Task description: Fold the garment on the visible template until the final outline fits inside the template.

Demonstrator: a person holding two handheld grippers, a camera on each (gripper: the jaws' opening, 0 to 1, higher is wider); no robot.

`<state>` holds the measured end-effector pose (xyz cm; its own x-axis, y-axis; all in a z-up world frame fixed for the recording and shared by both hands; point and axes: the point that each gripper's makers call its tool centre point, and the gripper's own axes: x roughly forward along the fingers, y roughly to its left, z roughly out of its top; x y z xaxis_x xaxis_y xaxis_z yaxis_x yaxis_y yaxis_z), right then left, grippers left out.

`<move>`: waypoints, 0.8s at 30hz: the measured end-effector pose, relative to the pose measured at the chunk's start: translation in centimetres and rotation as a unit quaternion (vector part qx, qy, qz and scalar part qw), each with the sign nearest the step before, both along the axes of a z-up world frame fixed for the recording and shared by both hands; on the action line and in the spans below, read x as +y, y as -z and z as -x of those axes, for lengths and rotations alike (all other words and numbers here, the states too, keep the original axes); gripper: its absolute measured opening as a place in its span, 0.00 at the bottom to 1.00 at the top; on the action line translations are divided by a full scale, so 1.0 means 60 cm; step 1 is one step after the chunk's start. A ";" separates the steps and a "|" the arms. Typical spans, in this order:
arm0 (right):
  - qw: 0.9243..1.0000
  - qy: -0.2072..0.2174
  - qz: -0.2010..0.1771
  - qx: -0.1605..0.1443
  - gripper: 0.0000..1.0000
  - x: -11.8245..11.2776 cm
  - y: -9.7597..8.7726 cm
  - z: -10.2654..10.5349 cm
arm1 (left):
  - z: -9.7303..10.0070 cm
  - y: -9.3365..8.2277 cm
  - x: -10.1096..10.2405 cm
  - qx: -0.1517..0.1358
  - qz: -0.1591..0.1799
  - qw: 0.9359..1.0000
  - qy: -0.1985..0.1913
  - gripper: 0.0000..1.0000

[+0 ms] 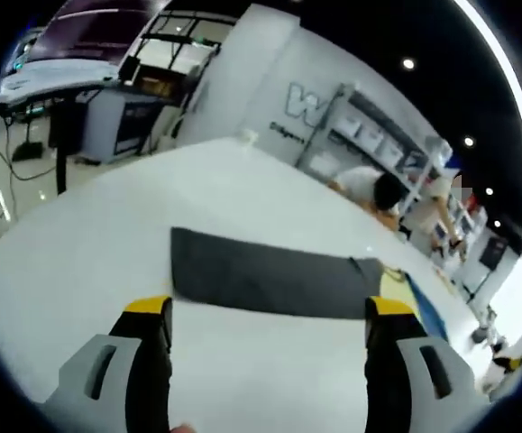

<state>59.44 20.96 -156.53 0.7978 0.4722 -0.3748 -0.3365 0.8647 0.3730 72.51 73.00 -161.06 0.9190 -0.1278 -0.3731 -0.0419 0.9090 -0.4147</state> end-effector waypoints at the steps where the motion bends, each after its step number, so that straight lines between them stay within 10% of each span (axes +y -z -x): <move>1: 1.000 0.008 -0.006 0.001 0.71 -0.002 0.000 0.001 | -0.003 0.005 0.007 0.001 0.001 1.000 -0.003 0.86; 16: 0.999 0.018 0.025 0.030 0.70 -0.006 0.033 0.022 | -0.038 0.075 0.048 0.023 0.039 0.999 -0.020 0.69; 24: 0.999 0.013 0.032 0.041 0.65 -0.003 0.040 0.026 | -0.051 0.077 0.053 0.016 0.035 0.999 -0.028 0.38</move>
